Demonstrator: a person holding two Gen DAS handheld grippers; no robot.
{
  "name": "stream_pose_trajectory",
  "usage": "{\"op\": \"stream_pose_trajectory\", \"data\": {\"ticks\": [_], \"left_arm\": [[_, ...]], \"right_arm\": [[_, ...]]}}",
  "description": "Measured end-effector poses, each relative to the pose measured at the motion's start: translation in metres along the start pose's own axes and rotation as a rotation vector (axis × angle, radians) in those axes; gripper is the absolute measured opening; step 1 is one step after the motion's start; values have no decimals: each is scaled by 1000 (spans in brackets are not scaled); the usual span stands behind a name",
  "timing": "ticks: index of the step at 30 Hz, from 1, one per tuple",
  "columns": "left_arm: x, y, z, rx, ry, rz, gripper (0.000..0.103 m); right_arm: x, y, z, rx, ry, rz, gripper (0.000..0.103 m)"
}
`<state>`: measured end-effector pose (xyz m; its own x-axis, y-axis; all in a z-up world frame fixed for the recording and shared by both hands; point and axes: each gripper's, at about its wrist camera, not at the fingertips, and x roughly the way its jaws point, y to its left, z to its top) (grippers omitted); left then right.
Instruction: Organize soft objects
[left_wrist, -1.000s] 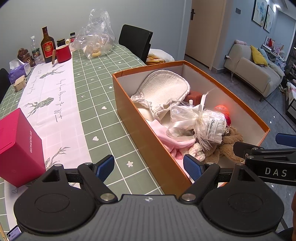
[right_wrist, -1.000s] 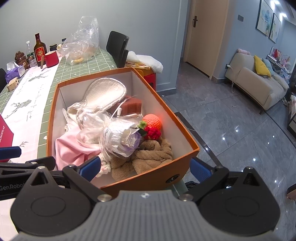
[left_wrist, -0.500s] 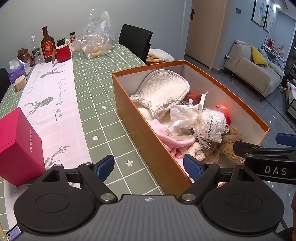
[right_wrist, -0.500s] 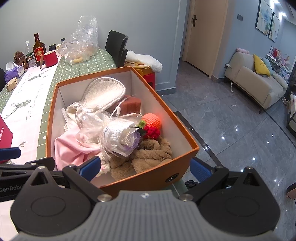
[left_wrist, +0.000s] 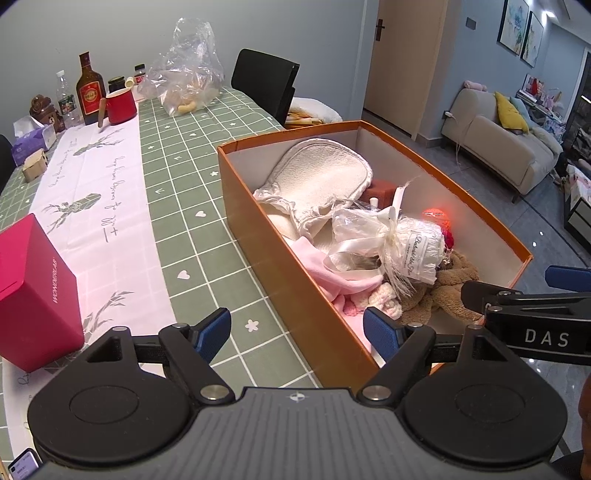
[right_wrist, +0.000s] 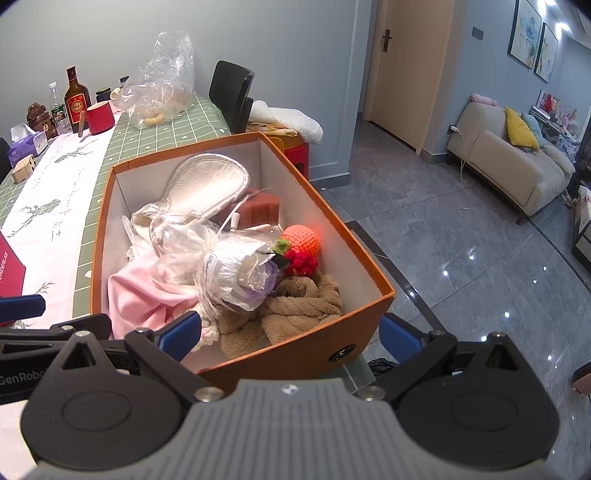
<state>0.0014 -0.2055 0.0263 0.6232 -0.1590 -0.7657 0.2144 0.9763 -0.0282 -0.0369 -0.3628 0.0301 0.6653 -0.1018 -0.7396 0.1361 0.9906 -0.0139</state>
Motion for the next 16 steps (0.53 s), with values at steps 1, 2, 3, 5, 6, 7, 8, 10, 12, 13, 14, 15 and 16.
{"op": "stream_pose_trajectory", "data": {"ticks": [1,2,3,5,6,7,8,10,12,13,14,15,16], "left_arm": [[0,0,0,1,-2,1,94],[0,-1,0,1,-3,3,94],[0,-1,0,0,-1,2,94],[1,-1,0,0,2,3,94],[1,-1,0,2,0,5,94],[1,-2,0,6,-1,9,94],[2,-2,0,10,-1,12,94],[2,-2,-1,14,-1,16,94],[3,-2,-2,16,-5,18,94],[2,-3,-3,18,-13,19,94],[2,-3,-3,20,-24,21,94],[1,-3,-3,25,-33,22,94],[1,-3,-3,32,-35,19,94]], "right_arm": [[0,1,0,0,1,-2,100],[0,1,0,0,1,-2,100],[-1,1,0,0,2,0,100],[-1,2,0,2,1,1,100],[-1,2,0,2,2,1,100],[-1,1,0,2,2,2,100],[-1,2,0,2,2,2,100],[-2,2,0,1,2,2,100],[-2,2,0,2,2,2,100],[-2,2,0,3,2,1,100],[-2,2,0,5,1,1,100],[-2,2,0,7,0,2,100],[-3,2,1,6,-6,2,100]]}}
